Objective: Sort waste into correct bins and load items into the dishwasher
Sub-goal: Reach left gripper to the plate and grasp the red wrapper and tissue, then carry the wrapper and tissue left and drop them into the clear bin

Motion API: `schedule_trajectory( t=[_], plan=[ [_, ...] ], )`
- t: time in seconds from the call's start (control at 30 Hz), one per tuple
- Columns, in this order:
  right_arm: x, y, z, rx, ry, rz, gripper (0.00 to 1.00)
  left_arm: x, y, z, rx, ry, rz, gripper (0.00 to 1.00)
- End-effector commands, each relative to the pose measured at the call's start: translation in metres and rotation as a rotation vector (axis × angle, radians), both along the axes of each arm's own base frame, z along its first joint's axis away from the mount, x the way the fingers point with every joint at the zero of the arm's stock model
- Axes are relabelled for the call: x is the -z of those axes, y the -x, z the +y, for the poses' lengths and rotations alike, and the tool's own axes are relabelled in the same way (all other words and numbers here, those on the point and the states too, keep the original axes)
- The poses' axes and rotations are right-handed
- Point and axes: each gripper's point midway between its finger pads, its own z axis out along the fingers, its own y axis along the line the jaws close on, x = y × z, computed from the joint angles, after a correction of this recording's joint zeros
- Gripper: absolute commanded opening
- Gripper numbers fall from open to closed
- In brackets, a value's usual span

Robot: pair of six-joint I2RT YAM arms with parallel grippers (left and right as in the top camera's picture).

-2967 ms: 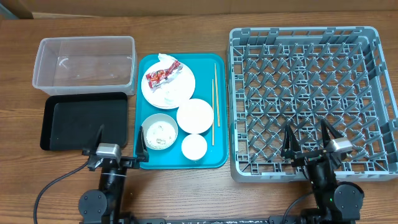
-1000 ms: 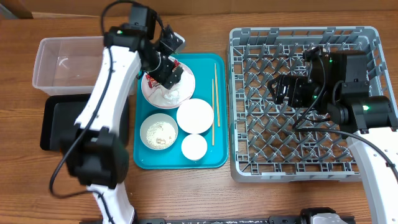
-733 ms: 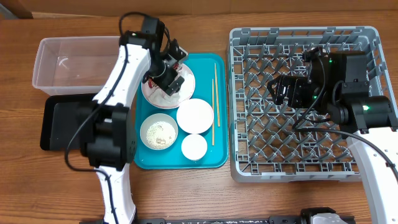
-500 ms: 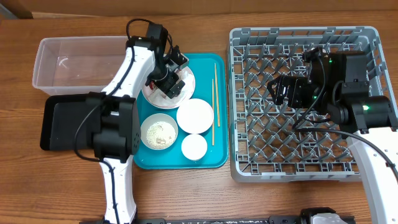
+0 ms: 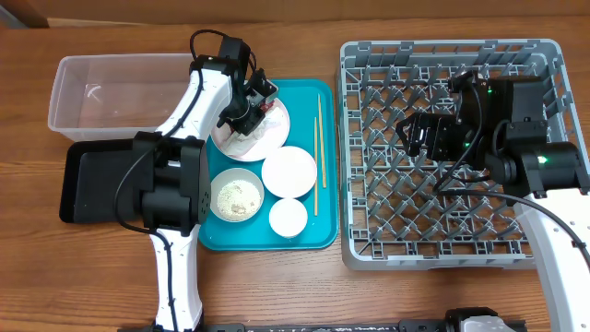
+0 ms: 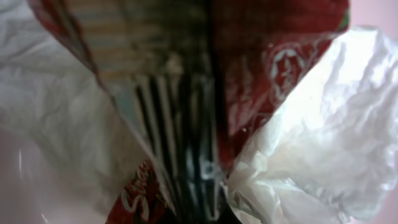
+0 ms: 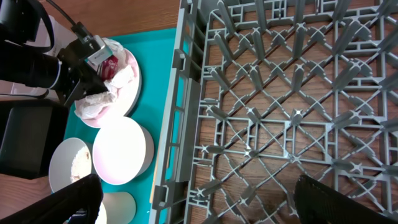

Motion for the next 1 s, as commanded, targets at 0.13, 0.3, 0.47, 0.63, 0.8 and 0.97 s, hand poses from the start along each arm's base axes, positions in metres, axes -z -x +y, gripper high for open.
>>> schedule_trajectory(
  t=[0.13, 0.3, 0.47, 0.63, 0.8, 0.97],
  plan=[
    [-0.010, -0.002, 0.003, -0.008, -0.007, -0.029, 1.00, 0.022, 0.006, 0.000, -0.055, 0.001, 0.054, 0.04],
    [-0.011, -0.002, 0.003, -0.008, -0.007, -0.030, 1.00, 0.010, 0.006, -0.001, -0.072, 0.008, 0.059, 0.04],
    [-0.010, -0.002, 0.003, -0.008, -0.007, -0.029, 1.00, -0.025, -0.003, -0.011, -0.093, 0.063, 0.044, 0.04],
    [-0.010, -0.002, 0.003, -0.008, -0.007, -0.029, 1.00, -0.068, -0.011, -0.021, -0.113, 0.124, 0.022, 0.04],
    [-0.010, -0.001, 0.003, -0.008, -0.007, -0.028, 1.00, -0.095, -0.008, -0.024, -0.110, 0.140, 0.021, 0.04],
    [-0.010, -0.001, 0.003, -0.008, -0.007, -0.028, 1.00, -0.114, -0.001, -0.023, -0.114, 0.143, 0.036, 0.04]
  ],
)
